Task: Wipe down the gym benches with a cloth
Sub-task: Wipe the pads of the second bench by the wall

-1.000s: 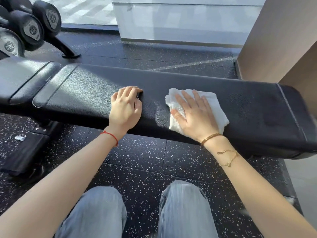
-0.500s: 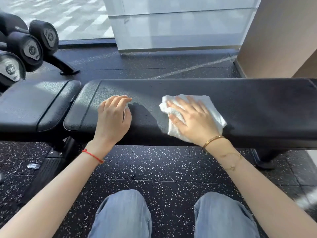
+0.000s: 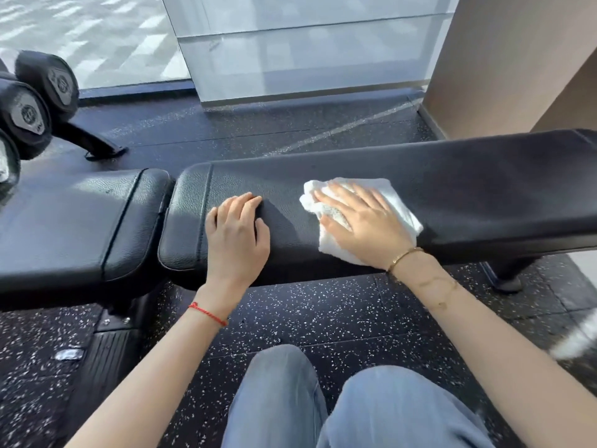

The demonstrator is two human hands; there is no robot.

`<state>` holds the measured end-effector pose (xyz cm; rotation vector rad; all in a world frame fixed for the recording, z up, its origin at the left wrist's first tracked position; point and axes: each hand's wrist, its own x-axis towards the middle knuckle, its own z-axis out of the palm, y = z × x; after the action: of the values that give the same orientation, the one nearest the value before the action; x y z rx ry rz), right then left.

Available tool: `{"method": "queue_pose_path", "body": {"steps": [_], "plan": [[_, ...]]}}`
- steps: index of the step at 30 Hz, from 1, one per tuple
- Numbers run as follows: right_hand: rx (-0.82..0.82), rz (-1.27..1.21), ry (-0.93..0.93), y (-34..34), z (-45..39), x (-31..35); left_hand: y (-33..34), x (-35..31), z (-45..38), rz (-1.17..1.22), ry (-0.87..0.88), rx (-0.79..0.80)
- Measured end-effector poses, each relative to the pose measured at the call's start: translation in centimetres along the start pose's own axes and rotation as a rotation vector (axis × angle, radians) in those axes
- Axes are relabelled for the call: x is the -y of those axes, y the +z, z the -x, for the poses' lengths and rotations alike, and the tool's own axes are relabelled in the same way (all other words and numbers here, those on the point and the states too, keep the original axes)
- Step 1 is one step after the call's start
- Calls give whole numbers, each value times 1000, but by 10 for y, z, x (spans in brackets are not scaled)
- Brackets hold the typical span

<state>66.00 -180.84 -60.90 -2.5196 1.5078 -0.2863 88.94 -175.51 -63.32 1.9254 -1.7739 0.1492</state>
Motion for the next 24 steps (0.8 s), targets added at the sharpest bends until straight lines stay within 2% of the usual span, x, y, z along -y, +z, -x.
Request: {"method": "queue_pose_path", "body": {"steps": [4, 8, 12, 16, 19, 21, 24], "plan": [[15, 36, 80, -6, -55, -10, 3, 0, 0, -19, -10, -16], [76, 51, 22, 6, -94, 19, 5, 0, 1, -29, -14, -25], [68, 13, -92, 10, -55, 30, 7, 1, 2, -37, -14, -43], [53, 11, -96, -5, -28, -11, 8, 0, 4, -39, -16, -62], [-3, 84, 9, -10, -76, -36, 8, -3, 4, -45, -26, -65], [32, 138, 77, -5, -117, -28, 9, -4, 4, -50, -30, -67], [85, 121, -4, 8, -134, 9, 9, -4, 4, -58, -35, -73]]}}
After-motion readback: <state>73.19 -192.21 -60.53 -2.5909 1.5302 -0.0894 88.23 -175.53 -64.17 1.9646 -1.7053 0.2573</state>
